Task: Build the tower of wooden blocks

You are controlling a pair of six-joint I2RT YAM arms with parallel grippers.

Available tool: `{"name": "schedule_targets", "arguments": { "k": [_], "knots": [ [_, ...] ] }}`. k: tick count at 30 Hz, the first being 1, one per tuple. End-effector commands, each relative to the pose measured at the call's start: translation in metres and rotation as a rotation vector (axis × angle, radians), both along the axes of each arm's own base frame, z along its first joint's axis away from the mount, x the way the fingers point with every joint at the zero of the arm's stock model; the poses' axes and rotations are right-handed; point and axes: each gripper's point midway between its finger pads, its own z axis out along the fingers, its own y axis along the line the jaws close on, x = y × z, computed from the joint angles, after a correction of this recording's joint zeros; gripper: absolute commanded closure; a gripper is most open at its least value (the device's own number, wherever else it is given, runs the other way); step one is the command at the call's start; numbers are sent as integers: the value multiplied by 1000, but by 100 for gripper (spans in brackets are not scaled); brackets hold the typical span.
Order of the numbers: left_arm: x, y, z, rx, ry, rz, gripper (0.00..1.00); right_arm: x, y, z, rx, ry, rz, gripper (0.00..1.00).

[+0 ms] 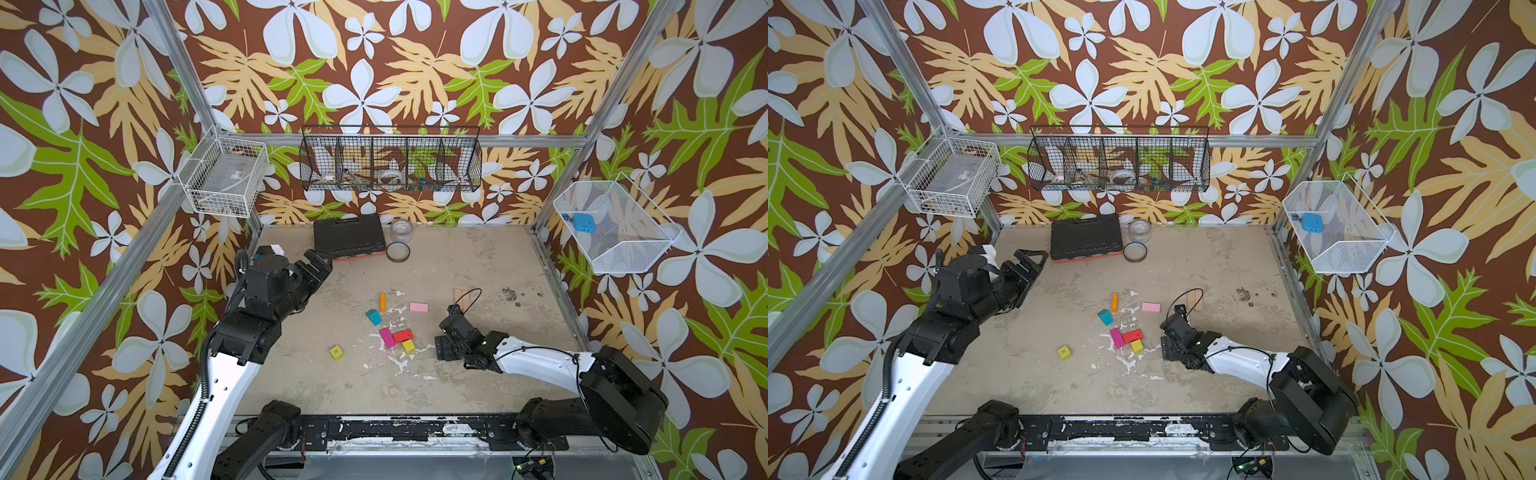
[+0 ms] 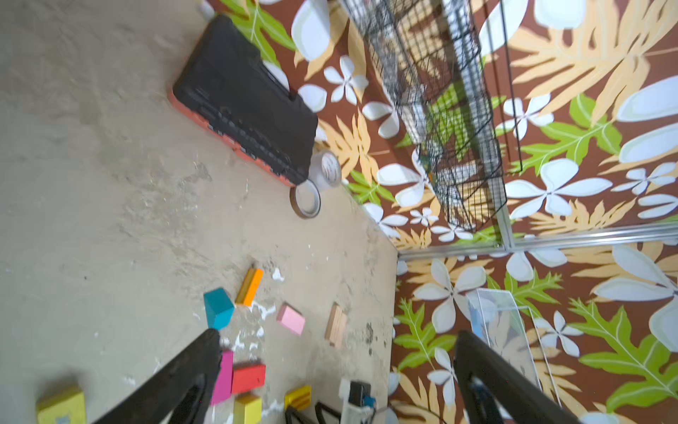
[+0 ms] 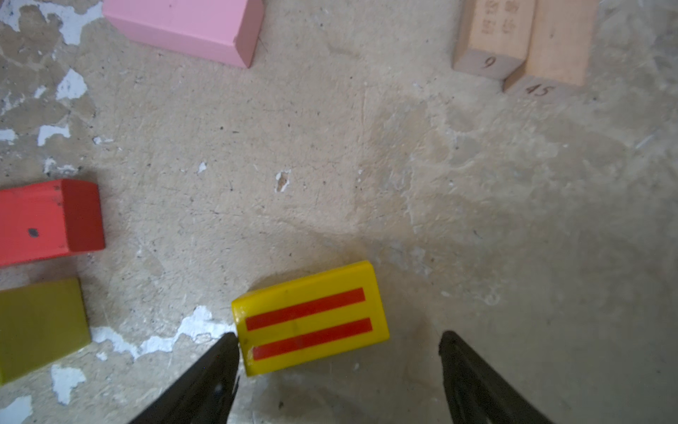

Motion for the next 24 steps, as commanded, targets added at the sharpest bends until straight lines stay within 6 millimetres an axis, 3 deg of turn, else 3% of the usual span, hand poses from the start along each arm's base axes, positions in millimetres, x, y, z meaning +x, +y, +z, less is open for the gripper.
{"name": "schedule_targets", "arguments": {
  "k": [1, 8, 14, 24],
  "knots": [
    [-26, -30, -25, -30, 177, -203, 0, 4, 9, -1, 25, -10, 23, 15],
    [-31, -57, -36, -31, 214, -405, 0, 13, 10, -4, -15, -3, 13, 18],
    [-20, -59, -42, -23, 220, -417, 0, 15, 5, -2, -19, -13, -6, 17],
    [-8, -61, -16, 40, 179, -457, 0, 19, -3, 3, 73, -20, -21, 19]
  ]
}}
